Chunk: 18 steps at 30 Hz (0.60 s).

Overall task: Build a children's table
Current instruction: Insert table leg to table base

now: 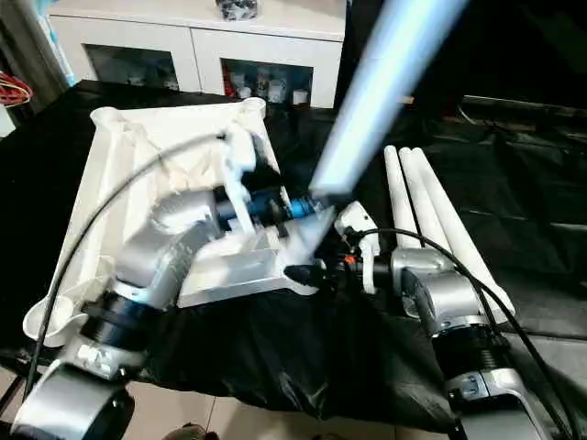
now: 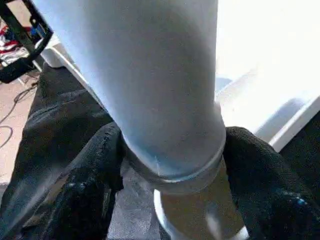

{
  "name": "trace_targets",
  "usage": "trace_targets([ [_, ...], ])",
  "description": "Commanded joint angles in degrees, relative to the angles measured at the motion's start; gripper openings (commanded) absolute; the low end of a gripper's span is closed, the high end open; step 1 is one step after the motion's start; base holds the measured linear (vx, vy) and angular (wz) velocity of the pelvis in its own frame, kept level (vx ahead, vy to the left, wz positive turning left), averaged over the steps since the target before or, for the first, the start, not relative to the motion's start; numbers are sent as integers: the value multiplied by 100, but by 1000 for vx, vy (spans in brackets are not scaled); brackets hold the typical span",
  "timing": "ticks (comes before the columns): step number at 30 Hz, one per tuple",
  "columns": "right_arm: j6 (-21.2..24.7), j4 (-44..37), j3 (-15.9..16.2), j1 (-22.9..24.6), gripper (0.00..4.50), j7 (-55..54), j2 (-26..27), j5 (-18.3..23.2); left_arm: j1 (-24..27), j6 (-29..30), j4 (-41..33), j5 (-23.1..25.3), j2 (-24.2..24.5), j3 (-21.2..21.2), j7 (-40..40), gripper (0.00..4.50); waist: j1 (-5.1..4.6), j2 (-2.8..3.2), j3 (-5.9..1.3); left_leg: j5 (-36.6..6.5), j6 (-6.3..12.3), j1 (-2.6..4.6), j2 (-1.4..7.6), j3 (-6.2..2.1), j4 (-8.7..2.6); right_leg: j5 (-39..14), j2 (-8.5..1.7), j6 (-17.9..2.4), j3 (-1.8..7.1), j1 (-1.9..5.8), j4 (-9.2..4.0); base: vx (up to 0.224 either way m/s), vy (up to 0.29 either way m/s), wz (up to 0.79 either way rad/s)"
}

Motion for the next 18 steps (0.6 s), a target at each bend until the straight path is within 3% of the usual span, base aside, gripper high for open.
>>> trace_targets([
  [1,-73,-243,-9,-48,279,35,-17,23,-147,103,63,-97,-79,115,207,183,21,-128,-434,-589,525,68,254,-54,-334,-1217,-397,-1131,255,367,-369,0,0,0],
  [3,-109,-341,-24,-7,279,22,-32,42,-194,157,157,-80,-60,196,355,182,21,-135,-432,-623,519,71,249,-55,-333,-1246,-396,-1114,254,365,-375,0,0,0],
  [4,-106,-400,-49,7,278,-7,-33,64,-195,190,165,-92,-57,274,430,182,27,-67,-431,-630,502,76,253,-68,-336,-1227,-393,-1117,254,361,-363,0,0,0],
  [6,-66,-527,-99,36,274,-45,-46,123,-194,244,174,-102,-30,381,528,181,20,-110,-433,-687,484,78,245,-58,-336,-1277,-397,-1119,254,368,-389,0,0,0],
  [7,-41,-607,-138,56,273,-69,-57,160,-189,255,182,-85,-12,430,608,180,25,-57,-433,-683,472,79,249,-65,-340,-1239,-391,-1121,254,368,-389,0,0,0],
  [12,5,-823,-328,133,271,-231,-84,253,-187,332,185,-97,12,638,968,180,26,-80,-438,-704,458,74,246,-70,-338,-1139,-390,-1151,251,382,-373,0,0,0],
  [15,53,-743,-607,83,341,-605,-6,329,-259,314,241,-83,15,840,1325,180,13,-64,-432,-729,420,78,240,-72,-339,-1162,-387,-1147,250,374,-384,0,0,0],
  [18,195,-882,-787,122,349,-576,-19,574,-291,340,267,-164,23,986,1438,179,1,-63,-425,-803,432,73,217,-72,-338,-1357,-371,-1016,242,388,-407,0,0,0],
])
